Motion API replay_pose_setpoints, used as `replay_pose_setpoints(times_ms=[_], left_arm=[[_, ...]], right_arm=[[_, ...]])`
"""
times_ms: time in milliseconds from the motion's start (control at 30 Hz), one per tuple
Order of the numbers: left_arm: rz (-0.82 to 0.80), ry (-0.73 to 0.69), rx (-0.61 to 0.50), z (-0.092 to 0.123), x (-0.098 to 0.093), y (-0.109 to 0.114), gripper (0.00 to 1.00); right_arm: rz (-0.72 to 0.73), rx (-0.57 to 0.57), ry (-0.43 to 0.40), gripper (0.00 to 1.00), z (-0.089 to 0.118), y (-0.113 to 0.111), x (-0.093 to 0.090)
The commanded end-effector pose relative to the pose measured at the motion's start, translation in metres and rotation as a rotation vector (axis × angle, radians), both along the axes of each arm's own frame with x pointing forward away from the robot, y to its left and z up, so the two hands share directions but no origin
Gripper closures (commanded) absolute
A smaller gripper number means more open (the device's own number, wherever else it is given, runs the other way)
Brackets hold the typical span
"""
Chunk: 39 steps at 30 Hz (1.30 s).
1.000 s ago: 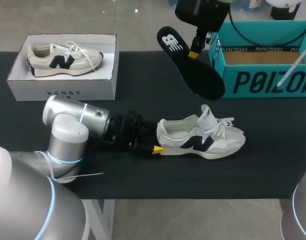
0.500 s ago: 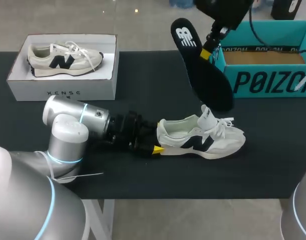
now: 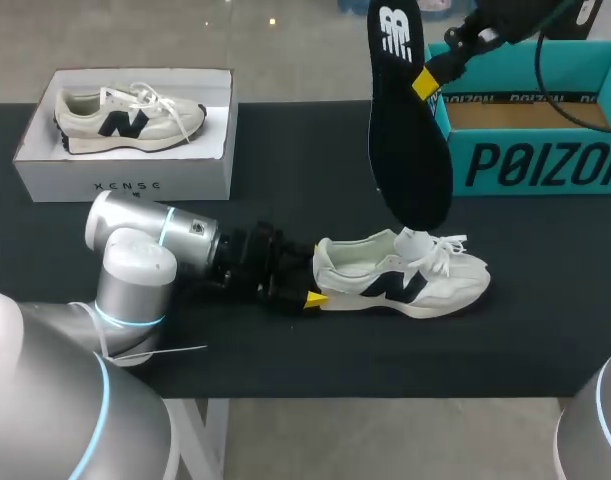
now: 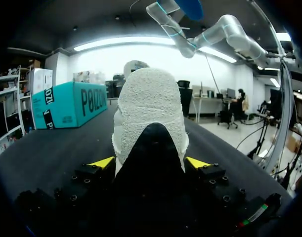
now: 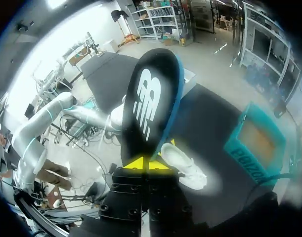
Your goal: Take the shoe out of the shoebox, open the shoe tongue, remove and reinsert the insole, then place the shoe into the shoebox
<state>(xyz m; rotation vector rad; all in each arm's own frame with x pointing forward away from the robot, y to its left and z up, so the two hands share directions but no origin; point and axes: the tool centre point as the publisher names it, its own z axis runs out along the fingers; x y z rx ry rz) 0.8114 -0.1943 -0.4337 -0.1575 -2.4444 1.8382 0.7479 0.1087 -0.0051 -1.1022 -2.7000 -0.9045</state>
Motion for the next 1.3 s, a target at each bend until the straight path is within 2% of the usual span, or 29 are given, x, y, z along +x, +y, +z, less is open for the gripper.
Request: replay_pose_setpoints(times_ms=[33, 333, 1100, 1200, 1233, 1267, 1300], left_arm=[[0.000, 0.000, 0.000, -0.002, 0.000, -0.001, 1.00], [0.000, 0.000, 0.000, -0.002, 0.000, -0.001, 1.00], [0.000, 0.000, 0.000, -0.002, 0.000, -0.001, 1.00], [0.022, -0.036, 0.032, 0.002, -0.002, 0.001, 1.00], [0.031, -0.049, 0.055, 0.003, -0.003, 0.002, 0.79], [0.046, -0.060, 0.086, 0.004, -0.005, 0.002, 0.06], [0.064, -0.077, 0.089, 0.005, -0.006, 0.004, 0.00]], right_arm=[[0.012, 0.004, 0.008, 1.00, 0.017, 0.002, -0.004], [0.032, 0.009, -0.030, 1.00, 0.055, -0.003, -0.023], [0.049, 0.025, -0.016, 1.00, 0.058, -0.004, -0.023], [0.049, 0.025, -0.016, 1.00, 0.058, -0.004, -0.023], [0.049, 0.025, -0.016, 1.00, 0.058, -0.004, -0.023], [0.049, 0.025, -0.016, 1.00, 0.058, -0.004, -0.023], [0.049, 0.025, -0.016, 1.00, 0.058, -0.004, -0.023]])
